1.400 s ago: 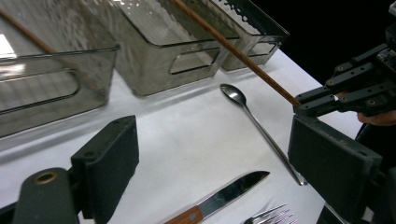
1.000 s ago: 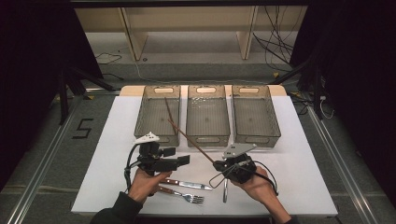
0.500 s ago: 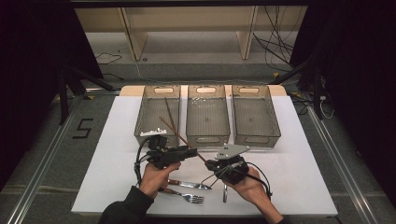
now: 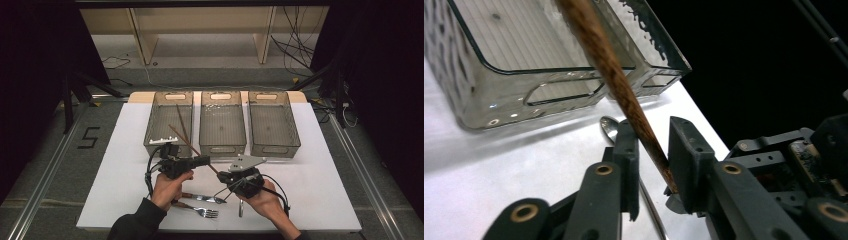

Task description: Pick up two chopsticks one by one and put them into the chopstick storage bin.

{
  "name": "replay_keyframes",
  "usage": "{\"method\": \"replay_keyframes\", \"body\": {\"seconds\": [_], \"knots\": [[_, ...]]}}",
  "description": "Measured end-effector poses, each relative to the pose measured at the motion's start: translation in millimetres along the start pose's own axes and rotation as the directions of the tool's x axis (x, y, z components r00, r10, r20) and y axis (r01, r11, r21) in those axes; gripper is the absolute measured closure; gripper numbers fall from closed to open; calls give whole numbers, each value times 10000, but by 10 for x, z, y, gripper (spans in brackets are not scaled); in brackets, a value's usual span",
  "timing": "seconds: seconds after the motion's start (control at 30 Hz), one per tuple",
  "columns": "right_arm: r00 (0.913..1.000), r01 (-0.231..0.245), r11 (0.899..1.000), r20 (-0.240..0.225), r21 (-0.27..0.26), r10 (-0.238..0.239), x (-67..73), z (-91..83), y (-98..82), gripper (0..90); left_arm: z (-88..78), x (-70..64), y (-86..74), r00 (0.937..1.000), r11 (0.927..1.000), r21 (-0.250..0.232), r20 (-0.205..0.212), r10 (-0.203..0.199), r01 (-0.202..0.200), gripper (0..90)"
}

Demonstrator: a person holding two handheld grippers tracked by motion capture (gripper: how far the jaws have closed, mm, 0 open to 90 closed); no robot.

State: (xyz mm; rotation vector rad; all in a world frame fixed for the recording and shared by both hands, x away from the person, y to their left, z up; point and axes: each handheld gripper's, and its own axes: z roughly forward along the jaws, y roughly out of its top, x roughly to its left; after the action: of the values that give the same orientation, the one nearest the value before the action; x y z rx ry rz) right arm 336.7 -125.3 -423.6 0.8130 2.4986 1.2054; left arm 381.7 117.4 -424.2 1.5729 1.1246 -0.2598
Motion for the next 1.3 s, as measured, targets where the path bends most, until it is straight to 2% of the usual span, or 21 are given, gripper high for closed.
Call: {"method": "replay_keyframes", "body": {"seconds": [0.13, 0.2, 0.23, 0.33, 0.43, 0.5, 0.6, 0.73, 0.77, 0.83, 1.1, 1.3], "knots": [[10000, -41, 9999, -54, -127, 40, -4, 2, -7, 848, -6, 28, 11, 9971, 9988, -84, 590, -483, 489, 805], [10000, -48, 9999, -72, -155, 47, -7, 5, -8, 844, -8, 37, 14, 9958, 9984, -62, 728, -559, 565, 825], [9999, -48, 9998, -96, -172, 46, -12, 6, -8, 839, -10, 41, 20, 9937, 9980, -36, 939, -620, 626, 833], [9996, -200, 9994, -223, -284, 194, -39, -7, -15, 751, -38, 36, 41, 9959, 9990, -75, 794, -438, 445, 839], [9994, -312, 9992, -182, -235, 308, -72, -43, -23, 646, -89, 30, 93, 9992, 9999, -108, 396, -32, 37, 840], [9988, -444, 9987, -196, -251, 439, -99, -73, -31, 597, -135, 39, 141, 9997, 9998, -163, 230, 84, -81, 840], [9983, -576, 9981, -117, -202, 574, -132, -105, -46, 504, -218, 78, 235, 9996, 9994, -215, -115, 270, -272, 839], [9980, -629, 9980, -78, -71, 629, -163, -127, -86, 424, -353, 146, 402, 9967, 9985, -16, -601, 542, -544, 839], [9980, -638, 9980, -12, -5, 638, -166, -132, -102, 402, -375, 153, 430, 9965, 9987, -44, -658, 507, -511, 838], [9977, -683, 9977, 34, 17, 683, -175, -142, -126, 376, -439, 172, 522, 9943, 9977, 35, -828, 676, -676, 838], [9968, -780, 9967, 175, 217, 776, -206, -191, -218, 319, -590, 231, 844, 9850, 9957, 190, -1457, 922, -904, 836], [9968, -791, 9965, 137, 254, 788, -218, -226, -260, 301, -689, 344, 1077, 9815, 9978, -72, -1809, 635, -659, 836]]}}
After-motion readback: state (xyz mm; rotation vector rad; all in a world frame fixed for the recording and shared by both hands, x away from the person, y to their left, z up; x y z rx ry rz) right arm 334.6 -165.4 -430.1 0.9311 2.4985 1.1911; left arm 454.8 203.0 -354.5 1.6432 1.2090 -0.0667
